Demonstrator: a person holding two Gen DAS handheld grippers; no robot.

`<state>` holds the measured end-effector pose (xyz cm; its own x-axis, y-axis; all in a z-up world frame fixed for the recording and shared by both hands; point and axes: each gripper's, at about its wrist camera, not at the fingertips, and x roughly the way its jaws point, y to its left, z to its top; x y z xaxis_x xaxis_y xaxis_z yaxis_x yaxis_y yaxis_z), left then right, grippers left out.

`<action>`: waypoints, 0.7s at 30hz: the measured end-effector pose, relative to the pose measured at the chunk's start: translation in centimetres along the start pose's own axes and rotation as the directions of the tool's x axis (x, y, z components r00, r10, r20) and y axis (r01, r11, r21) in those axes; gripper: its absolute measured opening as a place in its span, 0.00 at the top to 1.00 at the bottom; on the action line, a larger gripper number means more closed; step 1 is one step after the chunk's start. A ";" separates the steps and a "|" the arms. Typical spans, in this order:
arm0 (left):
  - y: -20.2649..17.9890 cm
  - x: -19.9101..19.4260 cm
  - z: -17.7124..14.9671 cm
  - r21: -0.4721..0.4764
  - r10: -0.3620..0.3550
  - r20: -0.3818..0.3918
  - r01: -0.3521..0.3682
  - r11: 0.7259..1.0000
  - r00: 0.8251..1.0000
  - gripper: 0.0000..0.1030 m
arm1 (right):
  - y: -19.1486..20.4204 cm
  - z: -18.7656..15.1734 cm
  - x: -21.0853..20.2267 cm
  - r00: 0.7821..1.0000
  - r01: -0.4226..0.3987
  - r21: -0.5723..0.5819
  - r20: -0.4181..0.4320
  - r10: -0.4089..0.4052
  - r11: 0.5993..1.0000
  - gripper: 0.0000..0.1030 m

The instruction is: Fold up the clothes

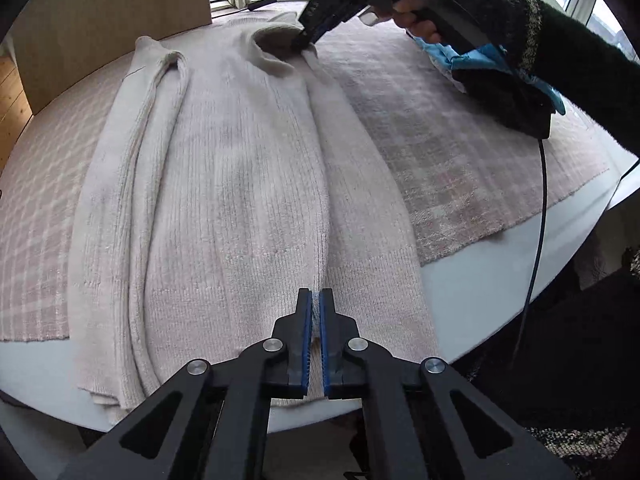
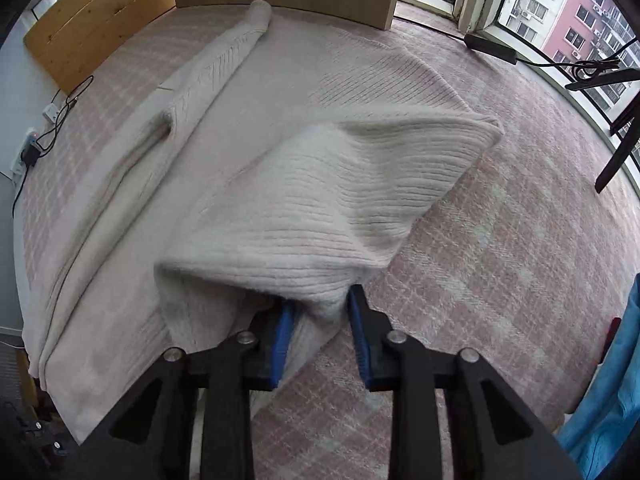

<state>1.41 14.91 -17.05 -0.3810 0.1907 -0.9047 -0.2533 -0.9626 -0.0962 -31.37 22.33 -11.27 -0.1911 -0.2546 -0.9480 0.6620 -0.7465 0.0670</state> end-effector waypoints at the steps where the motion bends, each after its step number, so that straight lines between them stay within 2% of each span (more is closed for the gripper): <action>1: 0.1 -1.1 -0.1 -0.002 0.014 0.013 -0.014 1.000 1.000 0.97 | -0.5 -0.3 -0.8 1.000 -0.013 -0.009 0.007 0.013 1.000 0.91; 3: -0.5 -3.0 -0.6 0.018 0.043 0.031 -0.044 0.999 0.999 0.97 | -1.9 -0.8 -2.5 0.999 -0.035 -0.006 0.016 0.036 0.999 0.92; 5: -1.4 -3.7 -1.2 0.033 0.011 0.033 -0.012 0.999 0.999 0.97 | -3.3 -1.4 -3.5 0.998 -0.059 0.021 0.022 0.059 0.998 0.92; 7: -2.4 -2.7 -1.9 0.054 -0.054 -0.024 0.055 0.997 0.998 0.92 | -3.5 -1.9 -2.9 0.999 -0.037 0.013 0.005 0.037 0.999 0.91; 8: -2.7 -2.3 -2.2 0.072 -0.059 -0.051 0.062 0.995 0.997 0.90 | -3.4 -2.1 -2.0 1.000 -0.013 -0.004 -0.018 0.013 1.000 0.91; 10: -2.4 -2.4 -2.3 0.061 -0.034 -0.046 0.037 0.997 0.998 0.90 | -3.0 -2.2 -1.2 0.999 0.021 -0.024 -0.032 -0.022 0.999 0.91; 13: -2.3 -1.6 -1.9 0.061 -0.022 -0.040 0.024 0.998 0.999 0.87 | -3.5 -1.8 -1.7 1.000 -0.003 0.026 -0.018 0.003 1.000 0.91; 16: -2.5 -0.4 -1.5 0.073 -0.017 -0.040 0.020 0.997 0.999 0.83 | -3.9 -1.6 -3.0 1.000 -0.021 0.056 0.004 0.021 0.998 0.87; 18: -2.7 0.4 -1.3 0.081 -0.013 -0.040 0.016 0.997 0.999 0.72 | -3.1 -1.4 -4.2 0.999 0.013 0.006 0.053 -0.013 1.000 0.79; 19: -2.8 0.8 -1.2 0.085 -0.011 -0.041 0.015 0.996 0.999 0.72 | -2.6 -1.3 -4.6 0.996 0.043 -0.023 0.075 -0.042 0.999 0.75; 21: -2.9 1.6 -0.9 0.093 -0.008 -0.041 0.012 0.996 0.999 0.73 | -2.1 -1.2 -4.8 0.994 0.071 -0.051 0.085 -0.067 0.996 0.75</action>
<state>2.33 17.83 -18.64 -0.3422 0.1903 -0.9201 -0.3390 -0.9383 -0.0680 -30.98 25.81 -7.25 -0.2961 -0.2557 -0.9203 0.6828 -0.7304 -0.0167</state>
